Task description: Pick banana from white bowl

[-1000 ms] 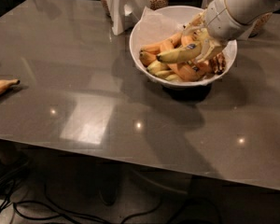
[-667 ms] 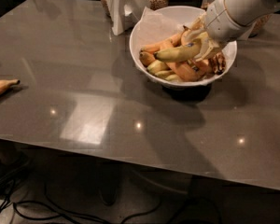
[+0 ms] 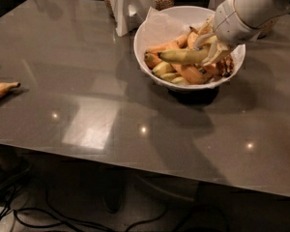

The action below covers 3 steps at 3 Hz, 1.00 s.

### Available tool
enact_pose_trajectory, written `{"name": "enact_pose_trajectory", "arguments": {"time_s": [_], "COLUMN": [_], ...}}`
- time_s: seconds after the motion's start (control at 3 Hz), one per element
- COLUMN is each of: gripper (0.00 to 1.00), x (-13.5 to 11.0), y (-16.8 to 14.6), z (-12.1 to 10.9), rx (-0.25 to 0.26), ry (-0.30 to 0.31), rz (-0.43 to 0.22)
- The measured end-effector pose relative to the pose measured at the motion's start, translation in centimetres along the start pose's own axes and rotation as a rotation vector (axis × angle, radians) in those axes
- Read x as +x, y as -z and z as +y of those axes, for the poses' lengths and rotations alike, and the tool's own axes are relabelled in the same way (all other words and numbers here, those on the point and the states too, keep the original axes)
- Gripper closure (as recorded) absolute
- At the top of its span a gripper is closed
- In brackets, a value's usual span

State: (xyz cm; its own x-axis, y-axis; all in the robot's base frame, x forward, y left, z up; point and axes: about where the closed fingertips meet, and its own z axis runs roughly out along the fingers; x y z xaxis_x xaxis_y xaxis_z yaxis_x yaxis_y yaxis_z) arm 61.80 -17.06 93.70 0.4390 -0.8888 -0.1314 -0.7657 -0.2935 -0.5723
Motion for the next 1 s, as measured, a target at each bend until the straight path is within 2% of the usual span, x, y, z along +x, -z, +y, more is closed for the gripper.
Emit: {"name": "enact_pose_trajectory", "arguments": {"time_s": [0.67,1.0], "gripper": [1.0,1.0], "x": [0.5,0.2], "y": [4.0,7.7], "z": [0.8,1.2], "rx": [0.025,0.04], "ry": [-0.058,-0.095], "rz": [-0.005,-0.031]}}
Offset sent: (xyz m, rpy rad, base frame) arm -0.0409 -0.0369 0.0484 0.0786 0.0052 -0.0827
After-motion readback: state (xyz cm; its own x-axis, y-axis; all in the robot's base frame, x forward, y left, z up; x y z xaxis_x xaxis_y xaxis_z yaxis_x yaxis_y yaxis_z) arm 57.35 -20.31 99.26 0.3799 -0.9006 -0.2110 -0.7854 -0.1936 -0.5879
